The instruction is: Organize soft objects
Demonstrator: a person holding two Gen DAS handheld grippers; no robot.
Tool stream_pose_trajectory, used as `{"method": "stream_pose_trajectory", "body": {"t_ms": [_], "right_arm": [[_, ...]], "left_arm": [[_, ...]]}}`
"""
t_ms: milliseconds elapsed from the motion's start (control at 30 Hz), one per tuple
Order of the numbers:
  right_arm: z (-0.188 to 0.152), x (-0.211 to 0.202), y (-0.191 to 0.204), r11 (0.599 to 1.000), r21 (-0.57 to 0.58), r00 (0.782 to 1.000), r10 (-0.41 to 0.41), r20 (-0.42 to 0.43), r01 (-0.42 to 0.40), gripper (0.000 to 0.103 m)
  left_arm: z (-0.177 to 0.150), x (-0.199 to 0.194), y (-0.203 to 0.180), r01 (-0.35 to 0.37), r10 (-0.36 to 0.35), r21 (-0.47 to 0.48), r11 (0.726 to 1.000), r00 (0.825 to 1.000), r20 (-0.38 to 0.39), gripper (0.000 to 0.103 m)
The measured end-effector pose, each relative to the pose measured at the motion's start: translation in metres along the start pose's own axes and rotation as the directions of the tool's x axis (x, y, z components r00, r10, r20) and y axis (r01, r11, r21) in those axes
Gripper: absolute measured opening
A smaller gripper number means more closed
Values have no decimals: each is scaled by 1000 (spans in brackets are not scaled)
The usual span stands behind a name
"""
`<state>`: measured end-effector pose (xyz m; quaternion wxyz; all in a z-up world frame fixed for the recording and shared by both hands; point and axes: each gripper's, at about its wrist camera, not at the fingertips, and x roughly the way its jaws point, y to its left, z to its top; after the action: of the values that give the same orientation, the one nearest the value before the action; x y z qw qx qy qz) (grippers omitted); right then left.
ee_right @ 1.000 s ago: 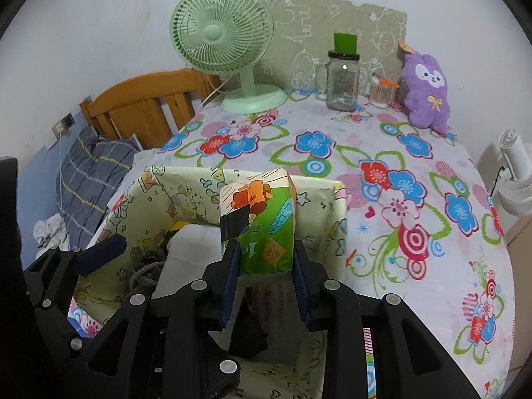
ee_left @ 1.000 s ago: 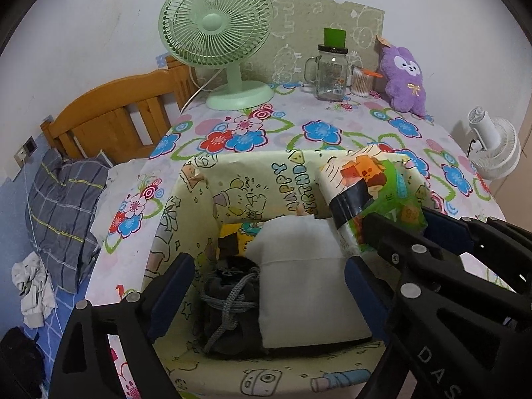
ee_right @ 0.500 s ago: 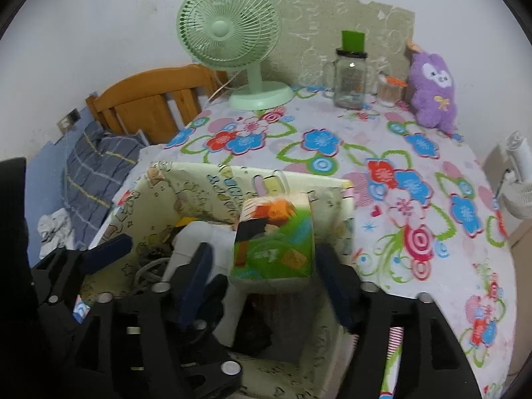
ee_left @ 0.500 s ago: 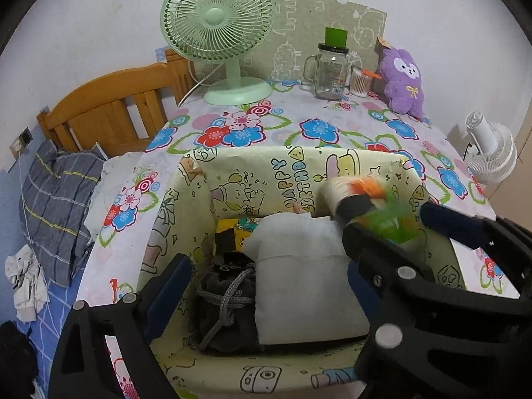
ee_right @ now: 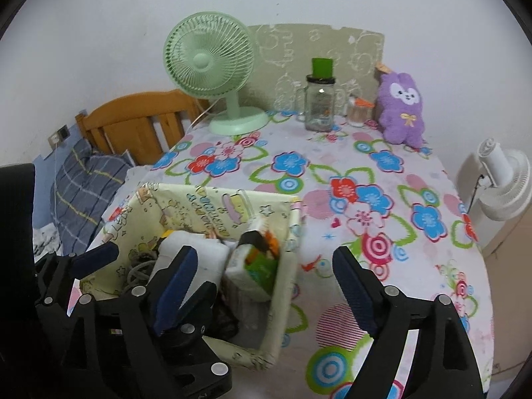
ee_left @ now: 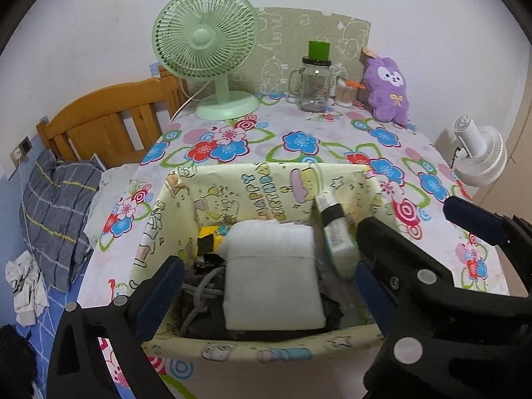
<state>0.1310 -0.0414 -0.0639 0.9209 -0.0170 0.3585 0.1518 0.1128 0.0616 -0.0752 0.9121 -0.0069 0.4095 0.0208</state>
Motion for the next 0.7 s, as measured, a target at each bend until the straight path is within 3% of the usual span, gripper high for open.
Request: {"method": "stream_pose_trajectory", "body": {"t_ms": [700], "right_arm": [[-12,-75,-59,991,100,988,-96,122,84,93]], "left_arm": [[4,-55,-44,47,-49,21,999,994,101,103]]}}
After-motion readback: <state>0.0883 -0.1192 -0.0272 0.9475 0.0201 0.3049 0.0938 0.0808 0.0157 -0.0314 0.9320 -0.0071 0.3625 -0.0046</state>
